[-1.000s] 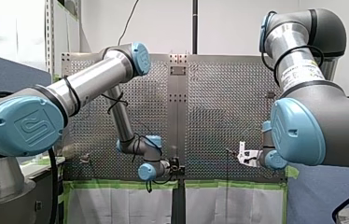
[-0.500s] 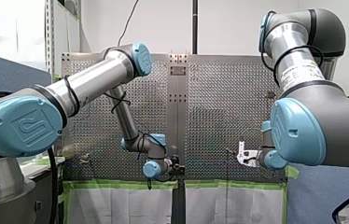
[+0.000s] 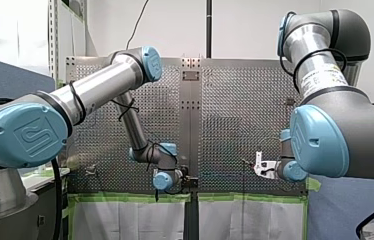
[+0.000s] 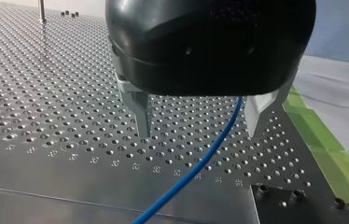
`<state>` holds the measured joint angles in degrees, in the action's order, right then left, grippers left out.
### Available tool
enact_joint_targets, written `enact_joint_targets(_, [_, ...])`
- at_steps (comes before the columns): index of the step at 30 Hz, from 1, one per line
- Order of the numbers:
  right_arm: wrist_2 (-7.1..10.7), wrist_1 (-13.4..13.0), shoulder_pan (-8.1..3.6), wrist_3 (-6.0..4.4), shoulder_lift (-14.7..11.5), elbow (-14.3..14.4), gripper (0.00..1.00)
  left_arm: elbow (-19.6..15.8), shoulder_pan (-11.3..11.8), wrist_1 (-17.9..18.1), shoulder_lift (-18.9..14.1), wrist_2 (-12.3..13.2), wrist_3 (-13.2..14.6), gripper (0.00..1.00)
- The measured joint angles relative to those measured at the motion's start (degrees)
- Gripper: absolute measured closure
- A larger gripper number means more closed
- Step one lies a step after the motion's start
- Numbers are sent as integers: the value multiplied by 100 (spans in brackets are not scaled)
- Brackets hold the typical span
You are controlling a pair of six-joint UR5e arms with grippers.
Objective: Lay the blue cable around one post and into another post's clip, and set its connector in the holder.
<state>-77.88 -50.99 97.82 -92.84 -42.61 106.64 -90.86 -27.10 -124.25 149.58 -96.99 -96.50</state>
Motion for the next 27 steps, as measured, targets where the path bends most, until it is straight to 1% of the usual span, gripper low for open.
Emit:
enact_joint_targets(1, [0, 0, -4, 0, 0, 0, 100, 0, 3, 5, 1, 0, 13, 0])
enact_joint_targets(2, [0, 1, -7, 1, 1, 0, 100, 0, 7, 6, -1, -3, 29, 9])
enact_joint_targets(3, [0, 3, -9, 1, 1, 0, 100, 0, 11, 4, -2, -7, 46, 13])
enact_joint_targets(4, [1, 4, -11, 1, 2, 0, 100, 0, 15, 0, -1, -16, 69, 13])
enact_joint_targets(5, [0, 5, -13, 1, 2, 1, 100, 0, 21, -15, -1, -41, 109, 18])
enact_joint_targets(6, [0, 6, -16, 1, 2, 1, 100, 0, 25, -30, -2, -66, 144, 26])
enact_joint_targets(7, [1, 7, -18, 1, 1, 1, 100, 0, 29, -48, -3, -94, 179, 26])
enact_joint_targets(8, [0, 8, -19, 2, 1, 1, 100, 1, 34, -73, -2, -135, 227, 30])
enact_joint_targets(9, [1, 8, -19, 1, 2, 1, 100, 0, 37, -94, 0, -172, 267, 37])
enact_joint_targets(10, [0, 8, -20, 2, 1, 1, 100, 0, 39, -114, -1, -210, 312, 37])
enact_joint_targets(12, [0, 8, -20, 1, 1, 1, 100, 0, 43, -150, -1, -274, 415, 47])
enact_joint_targets(13, [-3, 8, -21, 1, 1, -1, 100, 0, 43, -159, -1, -290, 458, 47])
enact_joint_targets(14, [-7, 9, -21, 3, 1, 0, 100, -1, 43, -168, -1, -304, 518, 49])
enact_joint_targets(17, [-22, 8, -21, 11, 1, 1, 100, 0, 44, -176, 1, -317, 616, 49])
enact_joint_targets(27, [-33, 9, -22, 24, 2, 1, 100, 0, 45, -171, 1, -320, 653, 49])
